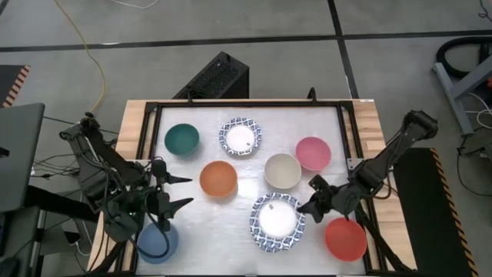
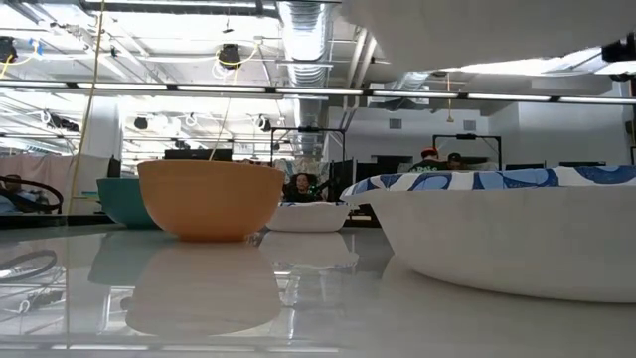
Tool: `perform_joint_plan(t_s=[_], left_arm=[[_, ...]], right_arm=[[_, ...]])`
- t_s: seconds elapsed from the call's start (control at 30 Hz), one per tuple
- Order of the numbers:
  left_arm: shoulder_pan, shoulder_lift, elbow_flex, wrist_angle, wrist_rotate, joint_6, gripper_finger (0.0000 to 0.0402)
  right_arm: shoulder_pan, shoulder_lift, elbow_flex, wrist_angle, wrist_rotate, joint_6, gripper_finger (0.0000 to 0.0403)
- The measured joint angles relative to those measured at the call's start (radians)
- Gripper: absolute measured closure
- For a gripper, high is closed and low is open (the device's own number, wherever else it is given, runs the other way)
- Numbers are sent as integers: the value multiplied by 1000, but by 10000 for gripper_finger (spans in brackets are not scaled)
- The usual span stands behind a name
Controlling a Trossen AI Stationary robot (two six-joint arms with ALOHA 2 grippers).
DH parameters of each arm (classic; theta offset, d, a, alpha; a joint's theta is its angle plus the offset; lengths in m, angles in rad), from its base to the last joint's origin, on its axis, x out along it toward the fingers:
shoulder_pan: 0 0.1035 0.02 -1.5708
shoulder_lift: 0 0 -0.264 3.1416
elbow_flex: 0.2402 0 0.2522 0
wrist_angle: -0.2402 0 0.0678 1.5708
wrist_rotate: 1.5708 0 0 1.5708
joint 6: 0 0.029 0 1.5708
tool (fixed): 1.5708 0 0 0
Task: Nest bowls inside each other
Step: Stack the left white paper bowl into the right white paper bowl
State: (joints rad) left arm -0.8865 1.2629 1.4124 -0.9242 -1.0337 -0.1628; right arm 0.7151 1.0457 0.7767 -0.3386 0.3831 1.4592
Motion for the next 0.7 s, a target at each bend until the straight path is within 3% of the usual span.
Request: perform_joint_plan(t_s=[0.7], left_arm=[[-12, 0, 0, -7, 8, 1, 153]], right_arm=[[-31, -39, -355, 391, -45, 85, 402]])
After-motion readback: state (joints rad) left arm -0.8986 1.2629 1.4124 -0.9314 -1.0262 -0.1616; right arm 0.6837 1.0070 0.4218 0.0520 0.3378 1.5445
